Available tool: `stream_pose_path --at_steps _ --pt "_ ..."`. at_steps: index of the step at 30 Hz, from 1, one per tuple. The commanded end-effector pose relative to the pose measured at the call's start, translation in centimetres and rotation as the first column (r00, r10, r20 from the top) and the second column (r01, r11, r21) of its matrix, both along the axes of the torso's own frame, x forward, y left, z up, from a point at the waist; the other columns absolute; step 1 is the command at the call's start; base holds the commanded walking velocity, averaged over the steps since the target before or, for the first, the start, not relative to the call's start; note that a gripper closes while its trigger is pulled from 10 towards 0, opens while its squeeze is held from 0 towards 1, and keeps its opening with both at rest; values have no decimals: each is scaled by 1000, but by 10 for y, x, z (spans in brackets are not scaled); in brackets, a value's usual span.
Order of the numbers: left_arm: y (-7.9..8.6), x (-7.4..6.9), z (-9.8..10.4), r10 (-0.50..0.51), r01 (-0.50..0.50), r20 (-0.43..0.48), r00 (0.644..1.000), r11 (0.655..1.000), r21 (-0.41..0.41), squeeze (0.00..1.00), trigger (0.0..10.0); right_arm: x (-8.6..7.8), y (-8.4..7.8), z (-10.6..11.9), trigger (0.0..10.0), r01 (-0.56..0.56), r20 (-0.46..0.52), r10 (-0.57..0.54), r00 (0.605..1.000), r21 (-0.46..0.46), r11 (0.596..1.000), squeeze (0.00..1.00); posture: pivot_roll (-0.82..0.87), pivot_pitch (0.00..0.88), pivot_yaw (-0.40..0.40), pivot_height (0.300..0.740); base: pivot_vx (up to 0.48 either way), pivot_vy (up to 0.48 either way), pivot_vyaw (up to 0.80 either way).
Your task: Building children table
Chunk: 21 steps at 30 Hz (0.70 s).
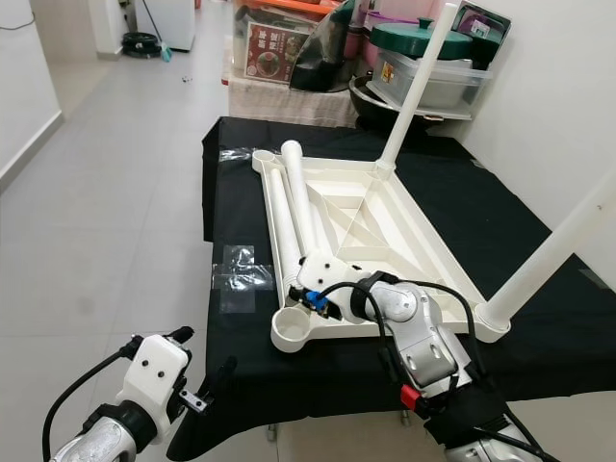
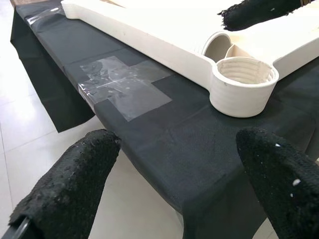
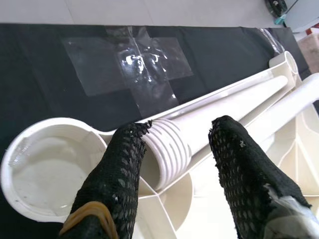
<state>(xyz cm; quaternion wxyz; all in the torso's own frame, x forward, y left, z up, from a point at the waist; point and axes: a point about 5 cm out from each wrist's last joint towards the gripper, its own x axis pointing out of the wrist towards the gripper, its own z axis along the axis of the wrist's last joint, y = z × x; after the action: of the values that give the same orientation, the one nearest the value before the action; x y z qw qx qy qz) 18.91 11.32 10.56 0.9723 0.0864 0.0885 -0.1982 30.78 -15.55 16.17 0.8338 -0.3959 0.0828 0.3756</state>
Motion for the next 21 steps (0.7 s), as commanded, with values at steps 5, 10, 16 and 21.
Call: stream_pose_path --at_steps 5,10,16,21 --pt "-2 -2 -3 -14 14 -10 1000 1000 -2 0 10000 1 3 -3 10000 3 46 0 999 -79 997 0 38 9 -146 740 0 0 0" --pt "-2 -2 -2 -16 16 -8 1000 1000 -3 0 10000 3 7 -2 10000 2 59 3 998 -95 995 0 38 13 -146 740 0 0 0" --pt "-3 -3 -1 -15 15 -11 1000 1000 -8 0 10000 6 8 -6 10000 -15 65 24 998 -146 989 0 37 26 -152 740 0 0 0" --pt "-4 -4 -1 -15 15 -11 1000 1000 -9 0 10000 7 8 -7 10000 -17 68 27 997 -152 988 0 36 28 -154 740 0 0 0"
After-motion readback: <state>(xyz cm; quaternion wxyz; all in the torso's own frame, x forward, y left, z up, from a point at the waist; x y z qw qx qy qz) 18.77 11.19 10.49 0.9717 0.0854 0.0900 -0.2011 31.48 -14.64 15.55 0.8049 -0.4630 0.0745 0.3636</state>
